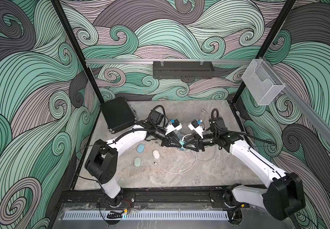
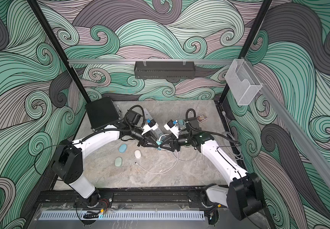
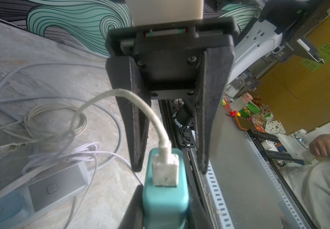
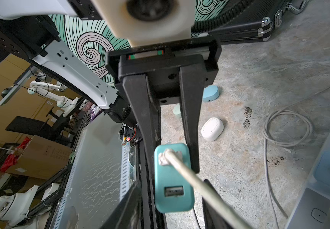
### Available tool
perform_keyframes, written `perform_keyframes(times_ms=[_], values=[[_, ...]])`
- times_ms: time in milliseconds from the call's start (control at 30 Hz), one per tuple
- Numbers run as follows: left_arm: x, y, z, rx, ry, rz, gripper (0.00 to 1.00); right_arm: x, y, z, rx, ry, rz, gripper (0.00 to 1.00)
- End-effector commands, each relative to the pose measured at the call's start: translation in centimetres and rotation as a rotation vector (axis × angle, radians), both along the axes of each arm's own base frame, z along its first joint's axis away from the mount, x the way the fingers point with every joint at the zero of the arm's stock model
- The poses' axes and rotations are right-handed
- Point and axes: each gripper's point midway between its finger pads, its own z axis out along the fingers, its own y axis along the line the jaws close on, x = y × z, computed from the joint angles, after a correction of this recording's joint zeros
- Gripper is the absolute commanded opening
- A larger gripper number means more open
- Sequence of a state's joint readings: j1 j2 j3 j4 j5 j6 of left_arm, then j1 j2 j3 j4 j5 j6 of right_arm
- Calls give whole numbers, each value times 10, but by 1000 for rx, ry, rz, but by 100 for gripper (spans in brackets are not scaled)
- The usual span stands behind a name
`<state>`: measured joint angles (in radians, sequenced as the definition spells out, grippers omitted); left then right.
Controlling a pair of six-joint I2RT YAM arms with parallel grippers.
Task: Charge the bluetooth headset
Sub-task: Pick up the plug from the center of the board.
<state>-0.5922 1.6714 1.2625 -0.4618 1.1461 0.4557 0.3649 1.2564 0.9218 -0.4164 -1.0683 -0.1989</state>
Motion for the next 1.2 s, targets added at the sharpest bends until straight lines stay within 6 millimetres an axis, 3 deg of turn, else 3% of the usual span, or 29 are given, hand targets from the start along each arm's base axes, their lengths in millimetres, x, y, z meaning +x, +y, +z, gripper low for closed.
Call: perform_keyframes(times_ms=[0, 533, 800, 867, 933, 1000, 1100, 1167], values=[[-4, -3, 16, -38, -28, -36, 0, 6, 3, 9, 1, -34, 0, 46], [-2, -8, 19, -52, -35, -38, 0, 4, 7, 2, -41, -27, 29, 39], [0, -8, 18, -33, -38, -20, 0, 4, 8, 7, -36, -41, 33, 8], [10, -5, 15, 30, -30, 60, 10, 4, 7, 11, -41, -61, 22, 6], [24, 5, 19, 64, -11, 180, 34, 9, 4, 17, -54, -95, -10, 5], [35, 18, 24, 43, -16, 302, 47, 20, 1, 24, -70, -135, -68, 4], [48, 46, 31, 44, -44, 509, 53, 43, -1, 39, -72, -190, -179, 3], [50, 63, 23, 87, -68, 602, 54, 65, -4, 48, -73, -240, -277, 2]])
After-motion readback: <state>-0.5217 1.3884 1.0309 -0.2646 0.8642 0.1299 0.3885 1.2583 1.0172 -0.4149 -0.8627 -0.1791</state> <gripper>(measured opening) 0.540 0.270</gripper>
